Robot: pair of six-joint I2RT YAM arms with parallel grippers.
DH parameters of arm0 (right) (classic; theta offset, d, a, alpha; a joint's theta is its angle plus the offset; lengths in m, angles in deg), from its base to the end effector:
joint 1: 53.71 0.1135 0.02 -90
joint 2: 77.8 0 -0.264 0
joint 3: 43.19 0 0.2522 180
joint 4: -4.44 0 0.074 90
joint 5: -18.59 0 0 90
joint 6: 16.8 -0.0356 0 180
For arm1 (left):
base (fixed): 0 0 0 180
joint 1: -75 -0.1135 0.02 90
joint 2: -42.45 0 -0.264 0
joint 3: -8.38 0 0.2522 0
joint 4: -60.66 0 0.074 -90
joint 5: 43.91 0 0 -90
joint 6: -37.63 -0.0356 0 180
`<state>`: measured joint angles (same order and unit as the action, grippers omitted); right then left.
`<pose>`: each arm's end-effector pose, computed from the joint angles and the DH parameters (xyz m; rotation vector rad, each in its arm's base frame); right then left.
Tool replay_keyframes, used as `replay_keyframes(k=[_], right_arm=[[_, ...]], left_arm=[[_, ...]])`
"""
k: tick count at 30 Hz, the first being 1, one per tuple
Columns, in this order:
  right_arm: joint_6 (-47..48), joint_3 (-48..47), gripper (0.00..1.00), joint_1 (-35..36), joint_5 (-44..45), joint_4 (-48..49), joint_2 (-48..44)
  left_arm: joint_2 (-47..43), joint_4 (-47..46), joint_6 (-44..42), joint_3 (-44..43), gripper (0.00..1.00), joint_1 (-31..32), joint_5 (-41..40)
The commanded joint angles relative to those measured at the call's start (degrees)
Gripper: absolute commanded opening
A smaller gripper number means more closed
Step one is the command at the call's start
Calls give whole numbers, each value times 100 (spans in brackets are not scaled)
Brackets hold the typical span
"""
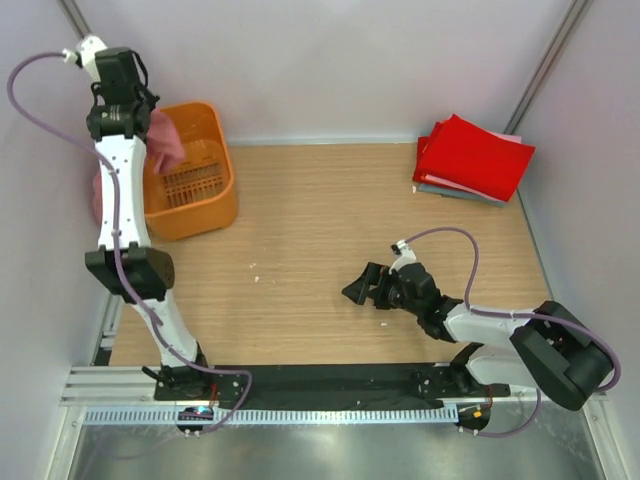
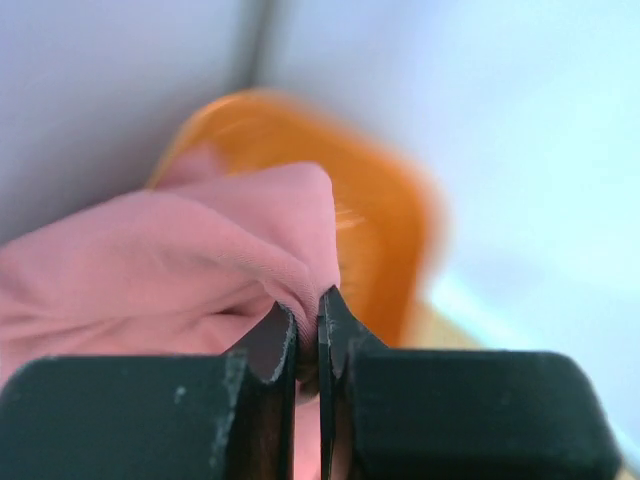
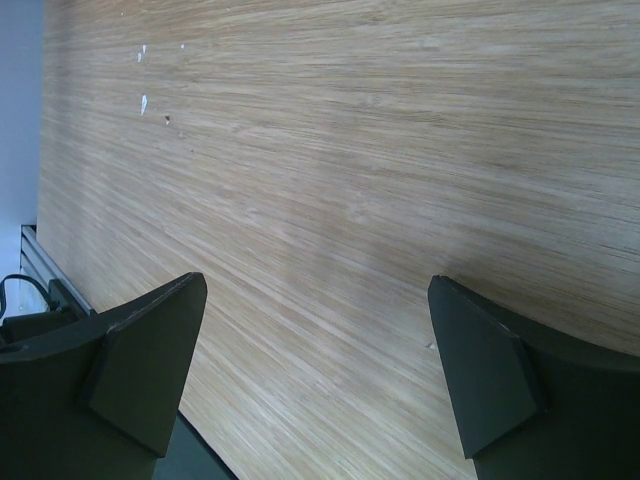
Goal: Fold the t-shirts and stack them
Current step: Grab the tshirt from the pile, then move the tshirt to the center of the board
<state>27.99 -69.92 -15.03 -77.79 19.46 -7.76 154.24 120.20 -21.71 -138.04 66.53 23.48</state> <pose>0.1612 0.1342 0.1368 0.0527 2.2220 0.9791 0.4158 0.0758 0.4569 -0.8906 1.7605 0.1436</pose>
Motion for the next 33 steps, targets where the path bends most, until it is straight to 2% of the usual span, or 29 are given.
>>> replay_keyframes(k=[1,2,4,8,11,12,13,14,15,16,17,18,19,20,23,26,27,30,33], right_arm=[[30,93,100,26,101,-126,-157],[30,102,100,26,118,-126,-183],[21,119,100,26,136,-126,-201],[4,146,100,26,197,-153,-341],[30,190,100,26,382,-512,-902],[82,172,100,26,452,-670,-1105],[126,129,100,26,609,-1159,-1376],[170,-81,100,26,924,-1564,-1884],[266,-231,100,26,1136,-2020,-2237],[319,-389,100,26,1634,-2834,-2545],[372,-564,100,26,1909,-3390,-3192],[425,-958,100,26,2173,-3831,-3477],[478,-1136,100,26,2697,-4453,-3741],[539,-1494,100,26,2859,-4712,-4196],[978,-2014,100,35,3037,-5145,-4560],[1164,-2366,100,26,2775,-5268,-4307],[1138,-2437,100,26,2695,-5364,-3940],[892,-2456,100,35,2299,-5295,-3455],[751,-2123,100,35,2158,-5075,-3506]], left_arm=[[-1456,-1586,-164,-534,0,371,890],[-1771,-2155,-209,-463,0,546,1142],[-1950,-2432,-157,-488,0,627,1494],[-2239,-2119,159,-393,3,636,2102],[-2792,-1951,632,729,5,654,2962],[-2959,-1967,748,1577,6,688,3408],[-3274,-1976,749,1977,12,784,3717],[-3390,-1872,723,2381,21,907,3946],[-3505,-1784,601,3186,58,1013,4192],[-3567,-1687,460,3577,80,1101,4734],[-3594,-1347,337,3937,98,1111,4861],[-3559,-1117,58,4472,100,1119,4871],[-3533,-837,-67,4651,100,1111,4628],[-3515,-573,-147,4992,100,1119,4469],[-3620,-736,-95,5433,100,1111,3915],[-3445,-834,45,5418,100,1111,3528],[-3175,-869,98,5391,100,1111,3527],[-2525,-1184,405,5102,100,1154,3903],[-1901,-1247,520,4672,99,1338,3931]])
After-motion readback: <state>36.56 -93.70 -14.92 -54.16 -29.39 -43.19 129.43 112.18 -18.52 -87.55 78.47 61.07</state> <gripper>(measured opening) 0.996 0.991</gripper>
